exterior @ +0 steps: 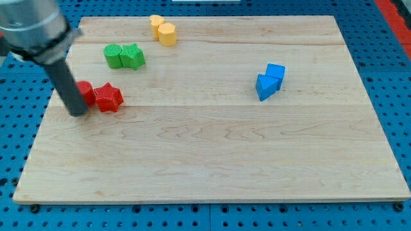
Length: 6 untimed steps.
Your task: Move the red star to the right of the red circle
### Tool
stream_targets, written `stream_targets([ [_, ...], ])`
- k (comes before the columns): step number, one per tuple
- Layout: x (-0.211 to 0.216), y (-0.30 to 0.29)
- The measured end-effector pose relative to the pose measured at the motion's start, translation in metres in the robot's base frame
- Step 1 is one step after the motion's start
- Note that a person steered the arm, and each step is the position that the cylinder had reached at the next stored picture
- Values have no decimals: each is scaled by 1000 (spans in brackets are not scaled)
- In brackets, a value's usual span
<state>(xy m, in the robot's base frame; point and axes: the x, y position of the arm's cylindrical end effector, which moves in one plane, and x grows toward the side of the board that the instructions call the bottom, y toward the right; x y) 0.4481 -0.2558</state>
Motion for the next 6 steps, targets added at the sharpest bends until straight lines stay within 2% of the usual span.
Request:
stream_targets([
  [1,-15,-19],
  [2,-27,0],
  [3,-20,29],
  [4,13,58],
  [5,2,47],
  [6,-8,97],
])
